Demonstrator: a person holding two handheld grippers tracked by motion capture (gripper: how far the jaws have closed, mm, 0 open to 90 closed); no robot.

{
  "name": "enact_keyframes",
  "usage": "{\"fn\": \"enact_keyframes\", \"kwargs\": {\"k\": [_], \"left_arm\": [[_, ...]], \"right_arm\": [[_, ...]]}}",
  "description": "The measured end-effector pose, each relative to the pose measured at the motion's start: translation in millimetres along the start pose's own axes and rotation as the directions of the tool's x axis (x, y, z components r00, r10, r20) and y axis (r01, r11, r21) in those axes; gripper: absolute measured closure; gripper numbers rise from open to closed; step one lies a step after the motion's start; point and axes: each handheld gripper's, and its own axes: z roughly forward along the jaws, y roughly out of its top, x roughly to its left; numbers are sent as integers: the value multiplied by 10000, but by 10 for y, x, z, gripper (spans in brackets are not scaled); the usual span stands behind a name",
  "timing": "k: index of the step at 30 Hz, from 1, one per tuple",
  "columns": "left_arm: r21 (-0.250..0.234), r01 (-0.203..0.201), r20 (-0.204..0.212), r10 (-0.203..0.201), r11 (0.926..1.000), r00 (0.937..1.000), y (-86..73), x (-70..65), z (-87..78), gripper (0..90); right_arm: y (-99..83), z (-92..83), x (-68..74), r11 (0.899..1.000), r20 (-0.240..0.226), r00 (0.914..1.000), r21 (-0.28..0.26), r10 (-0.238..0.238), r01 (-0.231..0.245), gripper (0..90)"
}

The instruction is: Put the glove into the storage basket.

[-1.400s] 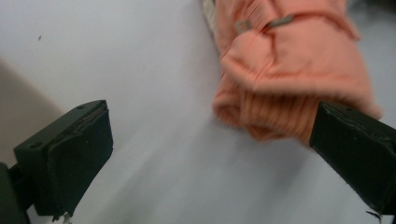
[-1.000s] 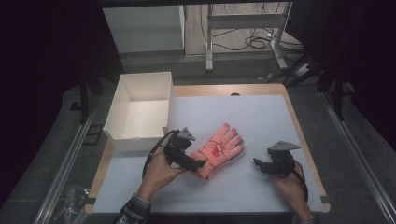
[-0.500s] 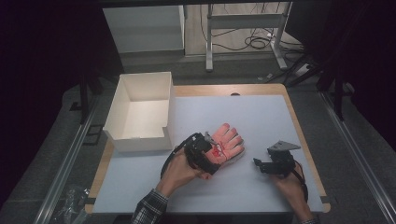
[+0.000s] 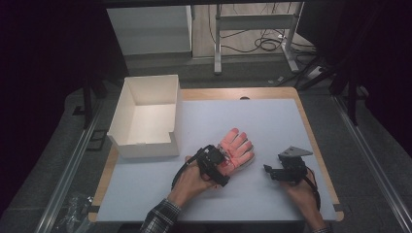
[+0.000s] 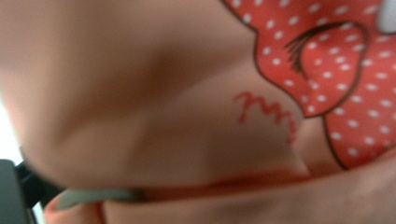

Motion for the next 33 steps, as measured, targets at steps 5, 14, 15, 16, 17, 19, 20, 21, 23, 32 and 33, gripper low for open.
{"fn": "enact_keyframes", "kwargs": {"k": [5,14,15,16,17,19,20,21,23,32,33], "left_arm": [[-81,55,115,-54,10000,9999,-7,-19,-63,174],[73,-328,652,323,9994,9974,40,27,-155,376],[79,-372,682,366,9993,9970,43,34,-160,376],[38,-377,708,373,9993,9968,46,38,-165,375],[18,-373,729,371,9993,9966,48,44,-171,376],[-26,-355,656,356,9994,9972,56,61,-191,378],[-45,-322,555,324,9995,9979,62,74,-204,380],[-53,-241,514,243,9997,9984,68,90,-219,380],[-118,-119,410,124,9999,9991,82,127,-258,382],[-405,401,240,-392,9984,9989,180,269,-442,380],[-434,474,240,-464,9979,9986,190,283,-457,379]], "right_arm": [[0,0,1,10000,1,10000,5,-2,2,254],[0,0,1,10000,1,10000,0,-8,8,253],[0,0,0,10000,2,10000,0,-8,8,254],[0,0,0,10000,2,10000,-2,-9,9,254],[0,0,1,10000,4,10000,-1,-10,10,254],[0,0,1,10000,4,10000,0,-8,8,254],[-1,0,1,10000,3,10000,-1,-8,8,254],[-1,0,1,10000,4,10000,-3,-9,9,254],[-1,0,1,10000,5,10000,-2,-8,8,254],[-1,-1,0,10000,3,10000,10,-10,10,254],[-1,-1,1,10000,4,10000,10,4,-4,253]]}}
